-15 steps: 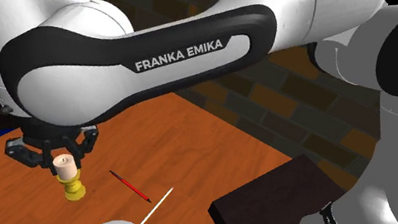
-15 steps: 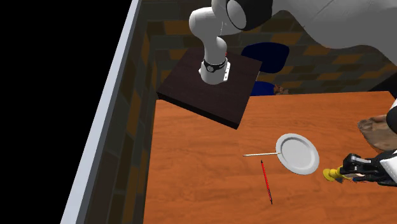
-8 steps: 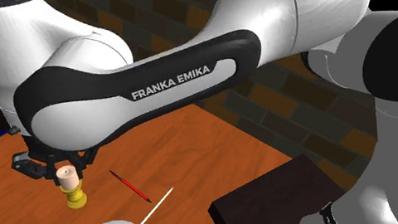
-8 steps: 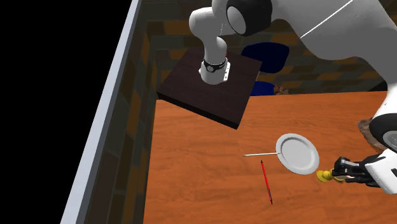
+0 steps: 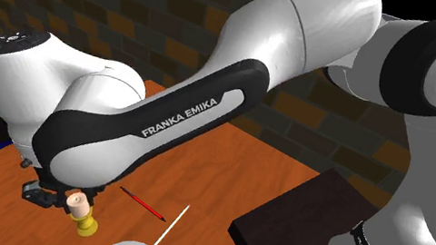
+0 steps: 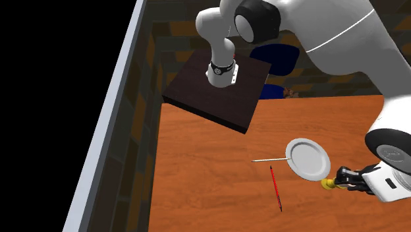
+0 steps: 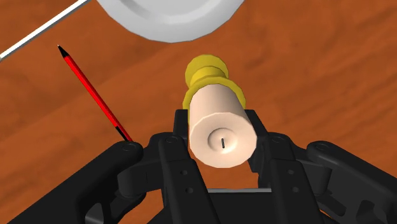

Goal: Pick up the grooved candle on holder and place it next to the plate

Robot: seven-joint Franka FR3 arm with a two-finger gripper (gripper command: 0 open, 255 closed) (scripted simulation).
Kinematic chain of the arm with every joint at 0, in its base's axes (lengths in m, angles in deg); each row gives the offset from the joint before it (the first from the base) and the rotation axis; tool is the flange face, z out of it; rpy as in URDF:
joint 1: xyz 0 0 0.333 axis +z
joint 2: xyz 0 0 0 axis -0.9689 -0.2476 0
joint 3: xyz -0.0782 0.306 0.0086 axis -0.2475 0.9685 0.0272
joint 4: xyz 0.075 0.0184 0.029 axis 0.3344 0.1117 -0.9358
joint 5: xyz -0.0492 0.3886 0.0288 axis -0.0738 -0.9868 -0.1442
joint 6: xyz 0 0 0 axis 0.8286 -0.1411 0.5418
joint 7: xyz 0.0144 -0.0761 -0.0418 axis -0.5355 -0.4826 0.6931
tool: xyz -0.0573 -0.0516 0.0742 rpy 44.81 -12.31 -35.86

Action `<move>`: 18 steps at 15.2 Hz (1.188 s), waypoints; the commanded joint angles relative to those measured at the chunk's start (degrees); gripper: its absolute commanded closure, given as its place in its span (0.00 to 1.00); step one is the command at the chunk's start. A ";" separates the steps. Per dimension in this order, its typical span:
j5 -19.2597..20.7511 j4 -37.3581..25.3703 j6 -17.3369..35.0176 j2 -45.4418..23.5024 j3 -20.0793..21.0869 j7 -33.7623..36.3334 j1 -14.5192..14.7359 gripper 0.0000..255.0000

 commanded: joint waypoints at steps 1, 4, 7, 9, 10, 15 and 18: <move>0.36 0.69 1.26 -0.60 -0.25 0.25 0.07 1.00; 0.91 1.13 2.80 -1.77 -0.69 0.54 0.28 1.00; 1.47 1.44 4.30 -3.01 -1.15 0.83 0.53 1.00; 1.84 1.57 5.27 -3.88 -1.47 1.02 0.72 1.00; 2.03 1.61 5.74 -4.32 -1.64 1.11 0.81 1.00; 2.96 1.61 8.02 -6.65 -2.49 1.56 1.34 1.00; 3.36 1.51 8.97 -7.70 -2.87 1.74 1.59 1.00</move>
